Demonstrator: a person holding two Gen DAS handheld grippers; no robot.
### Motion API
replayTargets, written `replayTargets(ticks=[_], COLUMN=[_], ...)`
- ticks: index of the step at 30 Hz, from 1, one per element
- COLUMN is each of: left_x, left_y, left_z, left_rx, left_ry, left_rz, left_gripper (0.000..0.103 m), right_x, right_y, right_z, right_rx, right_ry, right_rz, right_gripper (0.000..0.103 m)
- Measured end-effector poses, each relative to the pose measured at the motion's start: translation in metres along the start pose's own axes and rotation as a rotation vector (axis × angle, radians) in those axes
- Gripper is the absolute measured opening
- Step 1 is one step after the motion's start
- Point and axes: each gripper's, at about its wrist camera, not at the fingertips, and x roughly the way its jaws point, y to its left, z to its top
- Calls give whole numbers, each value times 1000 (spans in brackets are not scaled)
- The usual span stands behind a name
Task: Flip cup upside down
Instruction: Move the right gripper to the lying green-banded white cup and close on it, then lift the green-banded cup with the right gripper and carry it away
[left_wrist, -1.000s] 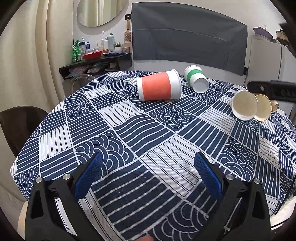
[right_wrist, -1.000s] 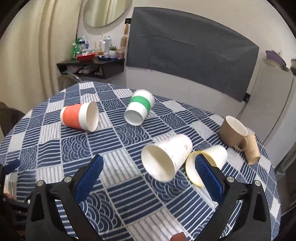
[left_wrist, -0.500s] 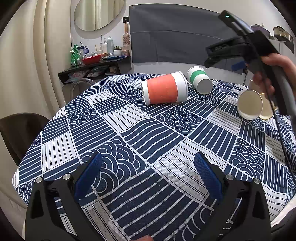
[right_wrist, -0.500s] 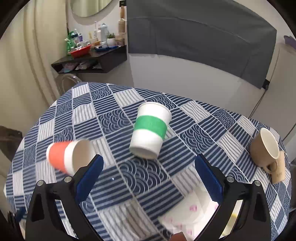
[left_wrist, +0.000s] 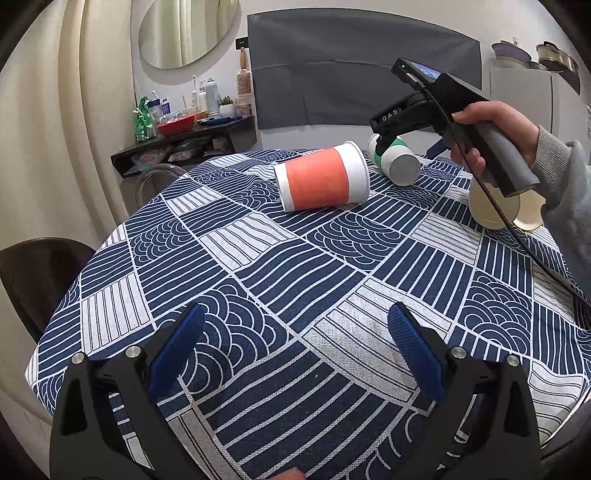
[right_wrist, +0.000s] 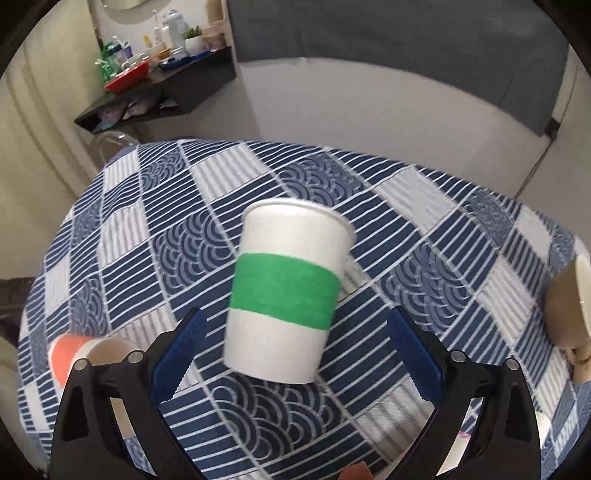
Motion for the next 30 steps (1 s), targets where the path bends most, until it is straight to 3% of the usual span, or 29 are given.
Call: replayTargets(ticks=[2,3,6,14,19,23,30], left_x=[-1,-1,-2,-2,3,5,2], left_y=[0,0,0,-3,4,5,-7], left_z=[-1,-1,-2,-3,0,0,-2], left_rx=[-2,-3,-8,13,-24,-45,22], left_ry=[2,3,5,35,69,88,63], left_rz=[4,4,8,-3,-47,-42,3], left_gripper=[97,97,97,97,97,97,97], right_x=[1,2,9,0,-10,-23,-49], right_y=[3,2,-1,1,4,9,22], right_z=[0,-1,-2,-18,-36,-60,-107], right_rx=[-6,-6,15,-22,-45,-72,-136], right_ry=[-5,2,44,9,-5,-11,-25], right_rz=[-30,-30,28,20,10,11,17], right_gripper=[87,70,58,58,58,58,58])
